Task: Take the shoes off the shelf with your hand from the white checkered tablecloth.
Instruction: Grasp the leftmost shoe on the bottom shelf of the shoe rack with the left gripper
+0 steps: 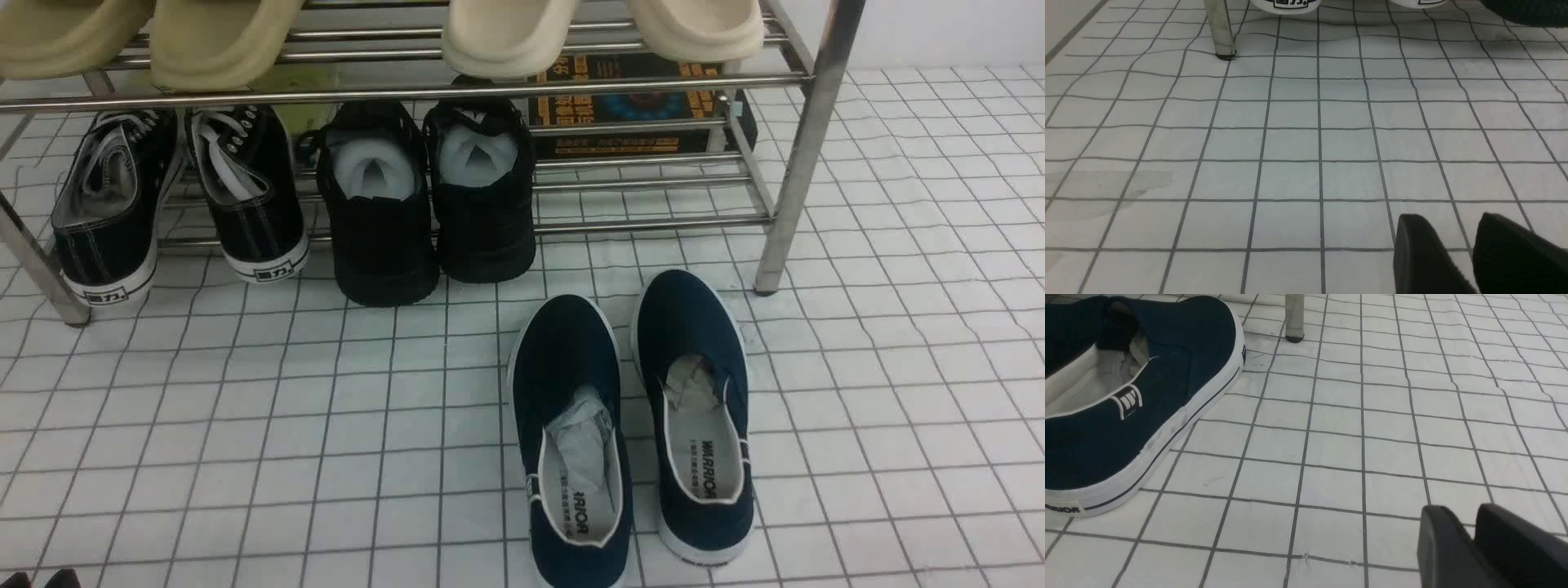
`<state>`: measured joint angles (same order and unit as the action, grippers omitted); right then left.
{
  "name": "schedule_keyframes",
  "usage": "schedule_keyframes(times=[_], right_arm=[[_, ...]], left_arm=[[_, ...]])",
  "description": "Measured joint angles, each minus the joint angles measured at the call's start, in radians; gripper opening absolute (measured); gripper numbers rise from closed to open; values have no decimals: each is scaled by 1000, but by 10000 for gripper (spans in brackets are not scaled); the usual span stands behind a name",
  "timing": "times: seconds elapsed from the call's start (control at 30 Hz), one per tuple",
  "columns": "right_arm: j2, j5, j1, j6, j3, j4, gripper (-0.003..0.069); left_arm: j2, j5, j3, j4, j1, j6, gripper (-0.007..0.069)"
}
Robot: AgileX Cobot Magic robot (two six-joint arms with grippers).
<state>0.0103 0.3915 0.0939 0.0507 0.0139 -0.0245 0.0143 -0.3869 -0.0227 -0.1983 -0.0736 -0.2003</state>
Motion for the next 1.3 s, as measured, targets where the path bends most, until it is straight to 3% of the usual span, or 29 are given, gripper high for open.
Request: schedule_keyframes(times=[1.2,1.3], right_arm=[[0,0,0,0,0,0,189],[0,0,0,0,0,0,191]], left_arm=[[0,-6,0,-85,0,0,240],[0,13,-2,12,0,-79,240]])
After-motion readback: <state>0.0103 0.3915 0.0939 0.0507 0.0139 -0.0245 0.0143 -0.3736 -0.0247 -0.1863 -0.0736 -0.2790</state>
